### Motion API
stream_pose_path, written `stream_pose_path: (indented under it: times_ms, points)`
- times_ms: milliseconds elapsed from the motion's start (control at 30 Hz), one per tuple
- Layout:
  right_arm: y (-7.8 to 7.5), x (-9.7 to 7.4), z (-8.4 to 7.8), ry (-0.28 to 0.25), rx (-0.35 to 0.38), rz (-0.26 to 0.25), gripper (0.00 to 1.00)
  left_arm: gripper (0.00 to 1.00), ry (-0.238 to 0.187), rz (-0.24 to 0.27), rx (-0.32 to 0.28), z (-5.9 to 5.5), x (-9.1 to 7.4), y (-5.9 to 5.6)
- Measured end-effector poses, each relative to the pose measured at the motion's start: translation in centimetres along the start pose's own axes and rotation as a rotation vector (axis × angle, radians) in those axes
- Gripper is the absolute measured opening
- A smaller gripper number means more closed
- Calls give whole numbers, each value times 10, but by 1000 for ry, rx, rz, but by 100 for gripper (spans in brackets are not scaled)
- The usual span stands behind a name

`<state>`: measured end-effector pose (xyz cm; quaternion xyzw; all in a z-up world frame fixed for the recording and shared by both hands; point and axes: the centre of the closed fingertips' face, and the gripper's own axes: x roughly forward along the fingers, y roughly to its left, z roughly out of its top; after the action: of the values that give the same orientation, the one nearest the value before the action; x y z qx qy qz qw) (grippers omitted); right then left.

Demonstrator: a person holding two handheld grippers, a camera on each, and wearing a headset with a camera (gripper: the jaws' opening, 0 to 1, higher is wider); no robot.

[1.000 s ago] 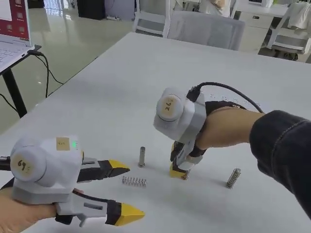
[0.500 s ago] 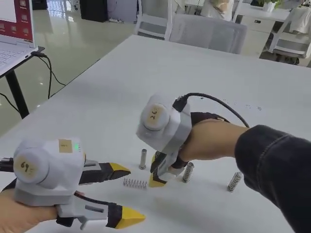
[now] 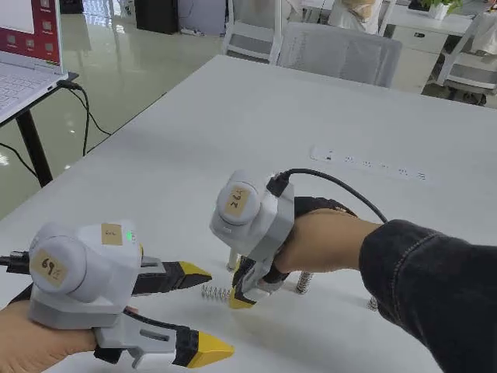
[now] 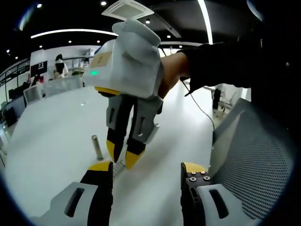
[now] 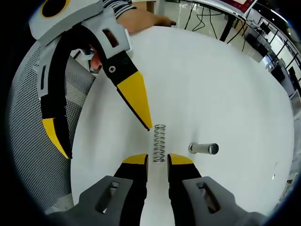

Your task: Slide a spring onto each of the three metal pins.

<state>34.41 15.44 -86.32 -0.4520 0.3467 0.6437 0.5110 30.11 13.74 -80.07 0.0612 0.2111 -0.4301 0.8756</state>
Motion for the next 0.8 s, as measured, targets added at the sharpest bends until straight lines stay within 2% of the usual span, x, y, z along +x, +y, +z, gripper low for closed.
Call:
stream_pose_path:
  times_ms: [533,800]
  points:
    - [2,4,-4,12,-9,-1,8,52,-1,8,-1,0,-2,1]
    - [5,-11,-10,16,11,-5,8,51,-1,6,1,0,-1,1]
